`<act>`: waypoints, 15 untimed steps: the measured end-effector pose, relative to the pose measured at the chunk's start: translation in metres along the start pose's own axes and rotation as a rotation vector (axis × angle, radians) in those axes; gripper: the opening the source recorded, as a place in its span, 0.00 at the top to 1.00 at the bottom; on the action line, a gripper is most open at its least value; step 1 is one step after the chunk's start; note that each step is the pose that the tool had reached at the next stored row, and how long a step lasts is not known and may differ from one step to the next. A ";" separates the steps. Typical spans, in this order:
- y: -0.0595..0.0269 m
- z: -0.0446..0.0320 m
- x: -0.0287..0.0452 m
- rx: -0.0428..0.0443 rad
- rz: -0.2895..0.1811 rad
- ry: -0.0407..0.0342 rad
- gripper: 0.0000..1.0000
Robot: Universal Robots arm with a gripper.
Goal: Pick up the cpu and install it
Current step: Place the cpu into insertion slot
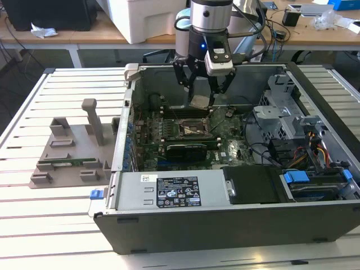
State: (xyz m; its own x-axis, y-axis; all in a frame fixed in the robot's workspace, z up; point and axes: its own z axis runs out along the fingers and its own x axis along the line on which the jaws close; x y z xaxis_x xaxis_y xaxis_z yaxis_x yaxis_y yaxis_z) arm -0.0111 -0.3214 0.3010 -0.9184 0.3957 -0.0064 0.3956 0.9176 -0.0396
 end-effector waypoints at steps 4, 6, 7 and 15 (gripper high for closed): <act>0.0000 0.0000 -0.0001 0.0102 0.051 -0.0022 0.45; 0.0001 0.0000 -0.0001 0.0144 0.073 -0.0031 0.45; 0.0001 0.0001 -0.0001 0.0172 0.086 -0.0037 0.45; 0.0001 0.0001 -0.0003 0.0302 0.153 -0.0065 0.45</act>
State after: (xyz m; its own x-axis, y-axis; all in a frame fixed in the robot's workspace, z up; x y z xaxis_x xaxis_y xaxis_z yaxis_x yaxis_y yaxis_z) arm -0.0108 -0.3214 0.3009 -0.8476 0.5303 -0.0211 0.5304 0.8451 -0.0677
